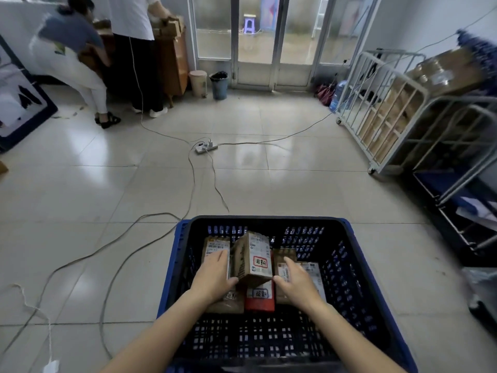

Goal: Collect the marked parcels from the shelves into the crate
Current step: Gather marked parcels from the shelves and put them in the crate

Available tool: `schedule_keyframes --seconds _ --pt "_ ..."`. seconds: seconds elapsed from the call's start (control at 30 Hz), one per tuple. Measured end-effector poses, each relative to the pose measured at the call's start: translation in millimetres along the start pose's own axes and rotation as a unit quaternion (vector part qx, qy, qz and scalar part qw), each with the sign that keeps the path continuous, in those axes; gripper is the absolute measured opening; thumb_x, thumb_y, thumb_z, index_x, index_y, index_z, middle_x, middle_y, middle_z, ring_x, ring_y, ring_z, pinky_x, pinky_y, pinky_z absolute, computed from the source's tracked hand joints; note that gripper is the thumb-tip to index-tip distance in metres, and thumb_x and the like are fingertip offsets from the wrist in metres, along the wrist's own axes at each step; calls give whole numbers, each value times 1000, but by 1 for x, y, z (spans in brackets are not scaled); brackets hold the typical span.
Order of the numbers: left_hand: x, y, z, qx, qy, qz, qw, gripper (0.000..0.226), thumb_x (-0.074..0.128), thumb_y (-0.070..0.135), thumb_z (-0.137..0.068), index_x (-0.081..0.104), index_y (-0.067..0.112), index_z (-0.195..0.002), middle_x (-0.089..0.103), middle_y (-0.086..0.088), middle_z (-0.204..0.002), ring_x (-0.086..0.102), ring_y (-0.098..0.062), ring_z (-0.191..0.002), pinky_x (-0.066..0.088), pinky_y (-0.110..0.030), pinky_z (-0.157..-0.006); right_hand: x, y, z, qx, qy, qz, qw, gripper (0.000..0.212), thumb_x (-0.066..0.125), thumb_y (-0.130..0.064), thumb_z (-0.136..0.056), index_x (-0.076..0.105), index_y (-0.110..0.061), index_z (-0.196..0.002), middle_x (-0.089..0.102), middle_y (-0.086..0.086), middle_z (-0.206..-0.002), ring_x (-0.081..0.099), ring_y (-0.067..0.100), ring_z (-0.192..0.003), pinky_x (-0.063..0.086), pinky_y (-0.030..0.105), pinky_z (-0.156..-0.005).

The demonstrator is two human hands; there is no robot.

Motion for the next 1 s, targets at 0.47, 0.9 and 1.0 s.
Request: schedule_keyframes --seconds 0.47,0.9,1.0 --pt "-35 56 65 144 16 -140 979 88 56 48 -86 7 12 -150 10 -5 -159 6 -22 -147 7 -35 -121 -39 -6 116 -63 128 235 961 80 51 -52 -87 17 -13 -148 23 3 -154 19 16 -142 15 30 -118" --pt "-5 155 108 277 -16 -153 948 87 55 49 -87 9 12 -150 14 -3 -158 10 -21 -147 12 -34 -120 -78 51 229 60 181 201 961 80 48 -52 -89 14 -12 -149 19 3 -156 18 17 -143 18 31 -117" --pt "5 181 126 314 -24 -155 936 84 53 49 -88 12 12 -150 18 -3 -157 13 -20 -146 14 -33 -120 -85 66 265 91 206 193 955 80 48 -52 -89 15 -11 -148 20 4 -155 20 18 -142 18 29 -116"
Point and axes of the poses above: each hand's wrist, its own z-axis away from the middle knuckle, its own x-axis out of the palm, y = z × x, the point moved 3 cm from there along -z, towards the middle knuckle
